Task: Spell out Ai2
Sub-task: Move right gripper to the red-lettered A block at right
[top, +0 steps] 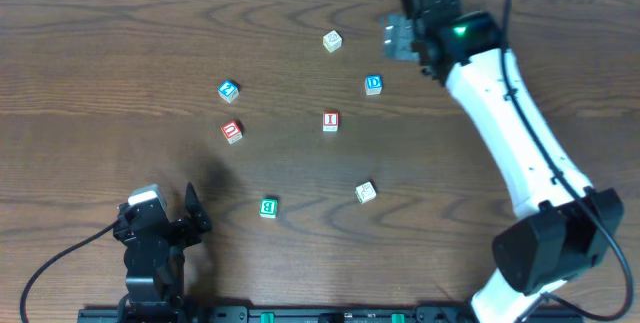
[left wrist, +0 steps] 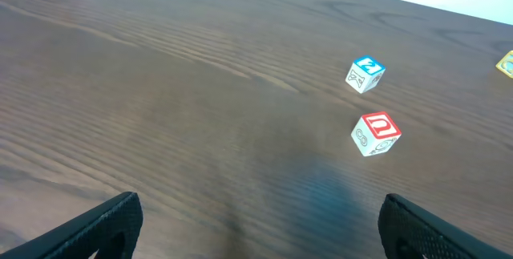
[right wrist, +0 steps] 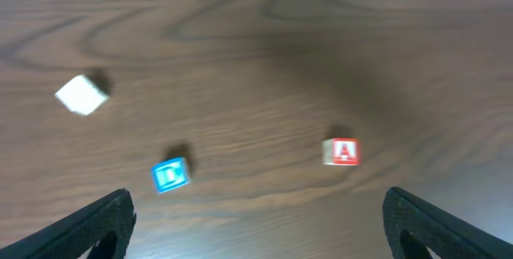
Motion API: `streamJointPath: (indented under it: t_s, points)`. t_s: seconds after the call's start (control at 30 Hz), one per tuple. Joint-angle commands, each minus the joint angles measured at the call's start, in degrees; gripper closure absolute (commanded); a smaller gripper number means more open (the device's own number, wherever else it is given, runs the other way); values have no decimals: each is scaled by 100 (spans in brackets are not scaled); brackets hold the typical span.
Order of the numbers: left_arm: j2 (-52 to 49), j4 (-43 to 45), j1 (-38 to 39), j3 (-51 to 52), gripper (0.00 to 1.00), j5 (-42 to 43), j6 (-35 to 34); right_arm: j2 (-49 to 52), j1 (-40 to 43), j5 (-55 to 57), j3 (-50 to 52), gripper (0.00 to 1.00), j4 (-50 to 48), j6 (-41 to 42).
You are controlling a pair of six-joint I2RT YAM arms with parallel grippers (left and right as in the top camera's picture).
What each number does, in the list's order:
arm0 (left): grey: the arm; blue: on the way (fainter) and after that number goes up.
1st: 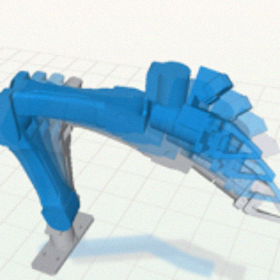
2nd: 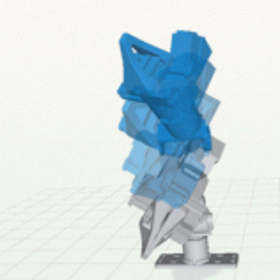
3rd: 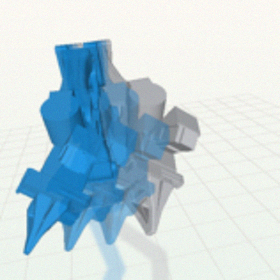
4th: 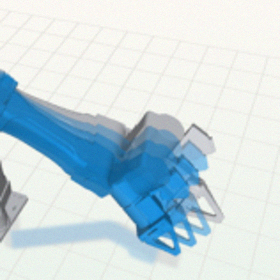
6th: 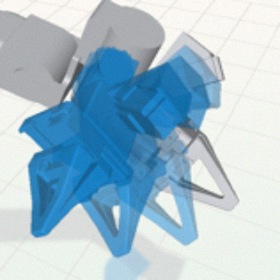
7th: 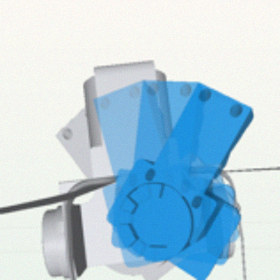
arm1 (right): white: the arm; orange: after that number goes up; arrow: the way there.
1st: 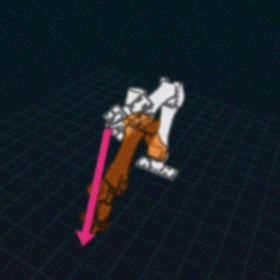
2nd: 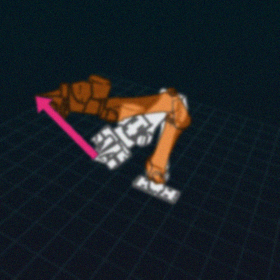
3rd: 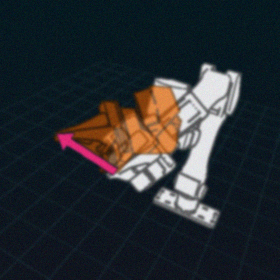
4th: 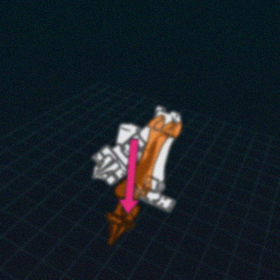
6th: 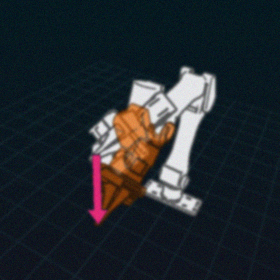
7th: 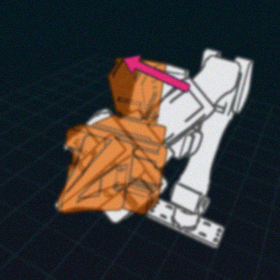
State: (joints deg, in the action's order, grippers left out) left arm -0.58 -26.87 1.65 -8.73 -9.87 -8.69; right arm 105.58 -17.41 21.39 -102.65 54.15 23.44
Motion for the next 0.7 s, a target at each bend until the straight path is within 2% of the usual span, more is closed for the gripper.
streamJointPath:
  t_s: [0.0,0.13,0.67]
  points:
    - [35,-24,-13,111,5,-101,98,114,317,-326,50,1,-35,-37]
    - [35,-24,-13,111,5,-101,98,245,584,-802,50,1,-221,-37]
    - [35,-24,-13,111,5,-101,98,966,678,-813,50,1,-748,-37]
